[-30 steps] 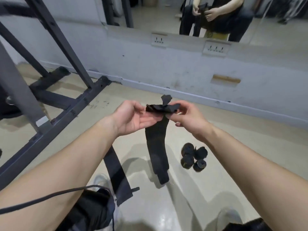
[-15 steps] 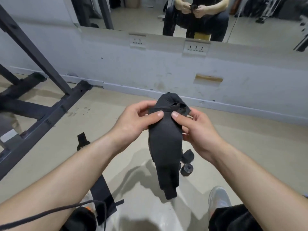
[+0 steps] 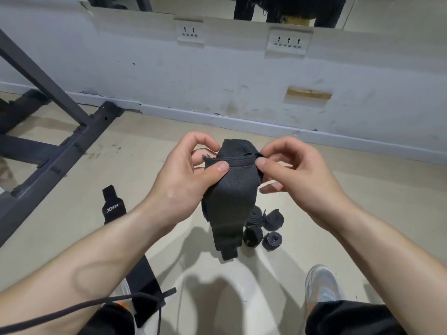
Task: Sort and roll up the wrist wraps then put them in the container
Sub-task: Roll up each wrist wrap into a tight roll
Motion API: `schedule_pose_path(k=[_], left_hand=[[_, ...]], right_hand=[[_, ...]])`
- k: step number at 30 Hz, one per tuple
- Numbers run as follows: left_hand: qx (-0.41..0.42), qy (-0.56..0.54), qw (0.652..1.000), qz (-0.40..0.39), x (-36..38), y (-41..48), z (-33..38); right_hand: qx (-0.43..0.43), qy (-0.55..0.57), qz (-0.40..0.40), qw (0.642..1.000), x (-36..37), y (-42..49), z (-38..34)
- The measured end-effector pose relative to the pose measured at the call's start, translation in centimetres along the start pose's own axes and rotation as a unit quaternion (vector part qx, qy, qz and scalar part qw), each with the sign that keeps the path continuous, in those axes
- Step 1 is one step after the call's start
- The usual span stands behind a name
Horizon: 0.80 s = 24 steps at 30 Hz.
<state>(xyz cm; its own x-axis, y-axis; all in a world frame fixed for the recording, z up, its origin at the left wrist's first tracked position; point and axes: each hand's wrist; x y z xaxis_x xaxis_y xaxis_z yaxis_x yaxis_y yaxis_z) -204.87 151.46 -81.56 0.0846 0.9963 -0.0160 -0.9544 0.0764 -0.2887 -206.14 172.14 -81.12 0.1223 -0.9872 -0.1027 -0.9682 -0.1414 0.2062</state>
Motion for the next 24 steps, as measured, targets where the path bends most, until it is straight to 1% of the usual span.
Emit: schedule_pose_path(k=[2,4,7,10,12,13,15,16,18,19,21,22,23,24], left_hand=[[0.021,0.033,0.999,-0.007,-0.2,-0.1,-0.1],[0.052,0.084,0.995,0.007,-0.5,-0.2,-0.4],[0.106,0.218,0.969,0.044,-0.9,-0.4,-0.6],[0.135,0.278,0.948,0.076,-1.1,-0.5,-0.9],[0.113,0.284,0.947,0.101,-1.1,-0.6,-1.1],[0.101,0.282,0.948,0.11,-1.2,-0.5,-1.2],[0.093,0.281,0.948,0.121,-1.3,-0.7,-1.3],[0.092,0.279,0.948,0.123,-1.4,-0.8,-1.3],[0.082,0.265,0.953,0.119,-1.7,-0.9,-1.3],[0.077,0.258,0.956,0.116,-1.9,-0.9,-1.3],[0.072,0.252,0.959,0.11,-2.2,-0.9,-1.3],[0.071,0.249,0.96,0.103,-2.3,-0.9,-1.2],[0.071,0.246,0.962,0.095,-2.2,-0.9,-1.2],[0.073,0.245,0.963,0.085,-2.2,-1.0,-1.2]], right_hand=[[0.023,0.001,-0.017,1.0,0.0,0.4,0.1],[0.04,0.009,-0.038,0.998,0.0,0.7,0.2],[0.048,-0.01,-0.065,0.997,0.0,0.8,0.1],[0.043,-0.043,-0.087,0.994,0.2,0.6,-0.1],[0.038,-0.082,-0.093,0.992,0.1,0.6,0.0],[0.021,-0.12,-0.09,0.988,0.1,0.6,0.1],[-0.02,-0.184,-0.07,0.98,0.1,0.6,0.3],[-0.033,-0.188,-0.054,0.98,0.1,0.6,0.4],[-0.026,-0.124,-0.036,0.991,-0.1,0.8,0.3],[-0.002,-0.076,-0.055,0.996,-0.1,0.8,0.2],[0.054,-0.017,-0.129,0.99,0.0,0.6,0.0],[0.064,-0.021,-0.154,0.986,0.1,0.4,0.2],[0.063,-0.036,-0.156,0.985,0.4,0.2,0.4],[0.057,-0.046,-0.136,0.988,0.8,0.2,0.7]])
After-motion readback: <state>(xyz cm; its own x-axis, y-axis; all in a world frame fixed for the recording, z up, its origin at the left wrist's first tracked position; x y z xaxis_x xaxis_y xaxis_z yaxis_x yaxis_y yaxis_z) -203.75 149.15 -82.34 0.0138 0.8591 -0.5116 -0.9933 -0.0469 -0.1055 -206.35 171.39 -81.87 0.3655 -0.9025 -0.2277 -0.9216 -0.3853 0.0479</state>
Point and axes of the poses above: each hand's wrist, its own y-axis towards the middle knuckle, its own x-axis out of the palm, z = x × y, and after that the axes turned 15 degrees about -x, right-handed
